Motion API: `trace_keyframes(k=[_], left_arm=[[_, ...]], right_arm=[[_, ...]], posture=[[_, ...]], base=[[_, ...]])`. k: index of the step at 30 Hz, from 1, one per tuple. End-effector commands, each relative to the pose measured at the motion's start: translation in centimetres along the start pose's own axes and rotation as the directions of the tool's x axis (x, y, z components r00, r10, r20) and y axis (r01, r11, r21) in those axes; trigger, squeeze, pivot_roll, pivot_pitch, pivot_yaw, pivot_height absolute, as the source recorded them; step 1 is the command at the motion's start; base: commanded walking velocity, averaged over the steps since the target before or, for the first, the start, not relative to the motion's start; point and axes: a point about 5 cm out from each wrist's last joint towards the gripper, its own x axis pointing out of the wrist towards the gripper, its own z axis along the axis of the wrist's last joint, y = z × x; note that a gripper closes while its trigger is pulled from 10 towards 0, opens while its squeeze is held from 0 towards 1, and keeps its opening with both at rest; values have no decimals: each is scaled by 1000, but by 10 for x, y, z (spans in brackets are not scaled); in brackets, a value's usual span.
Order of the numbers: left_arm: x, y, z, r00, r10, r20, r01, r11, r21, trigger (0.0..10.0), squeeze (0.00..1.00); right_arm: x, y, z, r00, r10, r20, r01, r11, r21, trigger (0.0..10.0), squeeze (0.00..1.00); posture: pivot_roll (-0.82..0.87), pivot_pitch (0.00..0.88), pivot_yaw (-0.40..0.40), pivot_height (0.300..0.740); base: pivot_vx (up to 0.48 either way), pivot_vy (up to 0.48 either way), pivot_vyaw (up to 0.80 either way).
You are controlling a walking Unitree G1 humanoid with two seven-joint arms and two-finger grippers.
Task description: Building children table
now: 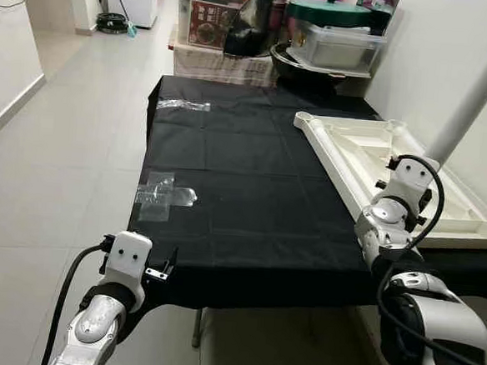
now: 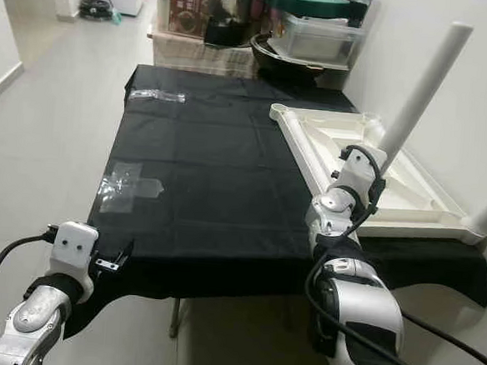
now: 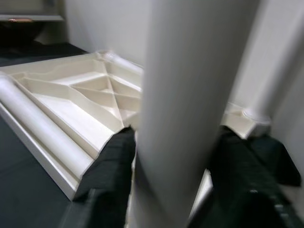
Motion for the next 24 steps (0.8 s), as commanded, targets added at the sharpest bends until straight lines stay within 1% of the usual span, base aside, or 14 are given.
trace_keyframes(k=[1, 4, 9, 10, 12, 13, 14, 15, 17, 18, 21, 22, 23, 24], left_arm=[[-1, -1, -2, 1000, -11, -12, 11, 1000, 10, 10000, 0], [-1, -2, -1, 1000, -14, -10, 14, 1000, 9, 10000, 0], [-2, -2, -1, 1000, -16, -10, 16, 1000, 9, 10000, 0], [-2, -2, -1, 1000, -16, -10, 16, 1000, 10, 10000, 0], [-2, -2, -1, 1000, -16, -10, 16, 1000, 11, 10000, 0], [-2, -1, -1, 1000, -15, -9, 15, 1000, 12, 10000, 0], [-1, -1, 0, 1000, -15, -8, 15, 1000, 12, 10000, 0], [-1, -1, 0, 1000, -15, -8, 15, 1000, 12, 10000, 0], [-1, -1, 0, 1000, -12, -6, 12, 1000, 11, 10000, 0], [-1, -1, 0, 1000, -12, -6, 12, 1000, 11, 10000, 0], [-1, -1, 0, 1000, -9, -4, 9, 1000, 11, 10000, 0], [-1, -1, 0, 1000, -8, -4, 8, 1000, 11, 10000, 0], [-1, -1, 0, 1000, -8, -4, 8, 1000, 11, 10000, 0], [-2, 0, 0, 1000, -6, -4, 6, 1000, 12, 10000, 0]], right_arm=[[2, 0, 16, 997, 19, 71, -21, 999, 26, 10000, 1000], [1, 4, 15, 997, 45, 63, -48, 998, 35, 10000, 1000], [-1, 9, 23, 988, 106, 116, -114, 991, 67, 10000, 1000], [0, 14, 27, 975, 191, 112, -201, 976, 88, 10000, 1000], [0, 15, 29, 968, 226, 111, -236, 967, 92, 10000, 1000], [0, 19, 31, 946, 302, 117, -314, 944, 98, 10000, 0], [0, 21, 34, 921, 372, 119, -384, 918, 99, 10000, 0], [0, 21, 34, 921, 372, 119, -384, 918, 99, 10000, 0], [-1, 27, 35, 860, 496, 117, -507, 855, 106, 10000, 0], [-1, 27, 35, 860, 496, 117, -507, 855, 106, 10000, 0], [-9, 39, 29, 730, 677, 96, -684, 724, 94, 10000, 0], [-11, 41, 27, 699, 710, 87, -715, 694, 87, 10000, 0], [-11, 41, 27, 699, 710, 87, -715, 694, 87, 10000, 0], [-17, 48, 23, 623, 779, 72, -781, 617, 91, 10000, 0]], posture=[[69, 0, -126, 740], [67, 0, -123, 740], [66, 0, -120, 740], [68, 0, -121, 740], [68, 0, -121, 740], [68, 0, -122, 740], [71, 0, -126, 740], [71, 0, -126, 740], [74, 0, -129, 740], [74, 0, -129, 740], [81, 0, -134, 740], [81, 0, -134, 740], [81, 0, -134, 740], [91, 0, -138, 740]], base=[[0, 0, 0], [0, 0, 0], [0, 0, 0], [0, 0, 0], [0, 0, 0], [0, 0, 0], [0, 0, 0], [0, 0, 0], [0, 0, 0], [0, 0, 0], [0, 0, 0], [0, 0, 0], [0, 0, 0], [0, 0, 0]])
